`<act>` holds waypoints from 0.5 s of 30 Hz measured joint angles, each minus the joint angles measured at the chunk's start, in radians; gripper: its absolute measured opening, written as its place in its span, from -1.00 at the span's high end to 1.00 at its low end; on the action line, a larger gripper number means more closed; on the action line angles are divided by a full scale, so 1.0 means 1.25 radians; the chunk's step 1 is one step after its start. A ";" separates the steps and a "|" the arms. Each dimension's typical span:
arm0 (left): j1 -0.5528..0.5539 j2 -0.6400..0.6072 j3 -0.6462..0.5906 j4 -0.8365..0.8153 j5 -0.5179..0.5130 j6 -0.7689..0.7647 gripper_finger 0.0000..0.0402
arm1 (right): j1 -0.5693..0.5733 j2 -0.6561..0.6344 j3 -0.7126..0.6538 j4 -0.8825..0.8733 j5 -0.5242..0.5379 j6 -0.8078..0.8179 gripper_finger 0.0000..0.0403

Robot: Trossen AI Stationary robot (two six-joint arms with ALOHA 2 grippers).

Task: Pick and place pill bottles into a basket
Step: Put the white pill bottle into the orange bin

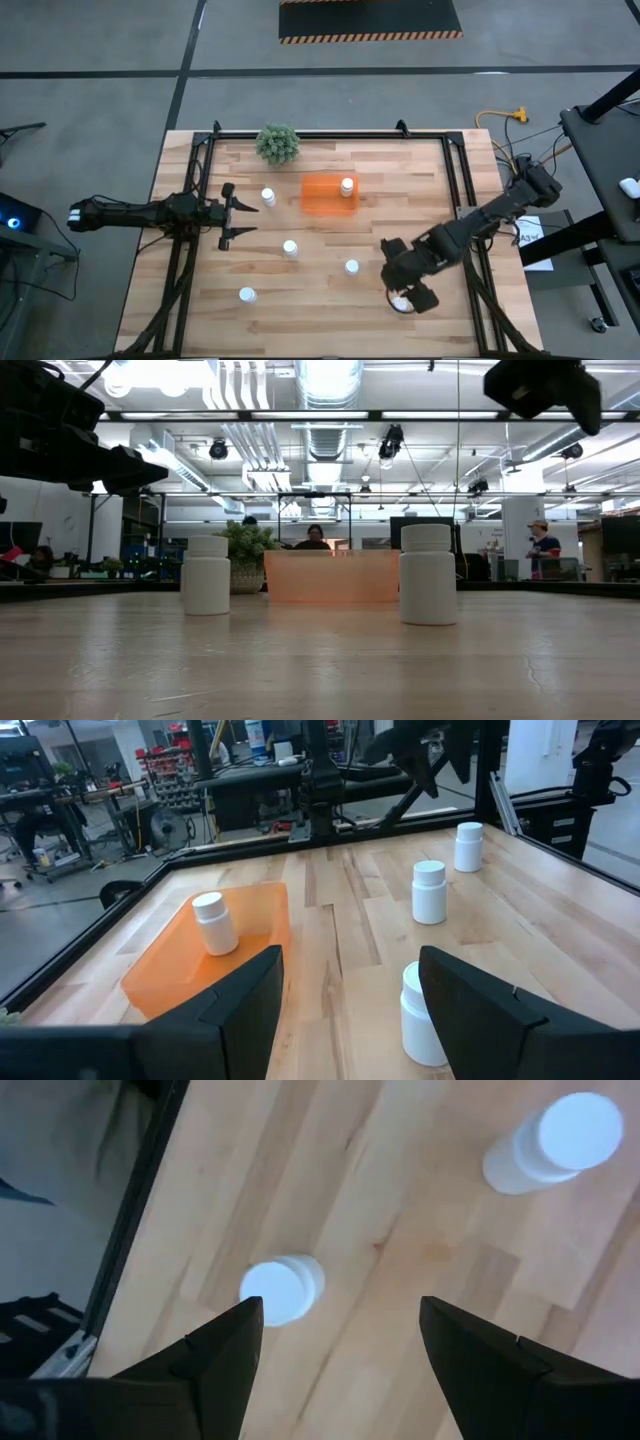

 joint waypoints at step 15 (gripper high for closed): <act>0.000 0.000 0.000 0.000 0.000 0.000 -0.08 | 0.109 0.000 -0.127 0.176 0.067 0.126 -0.28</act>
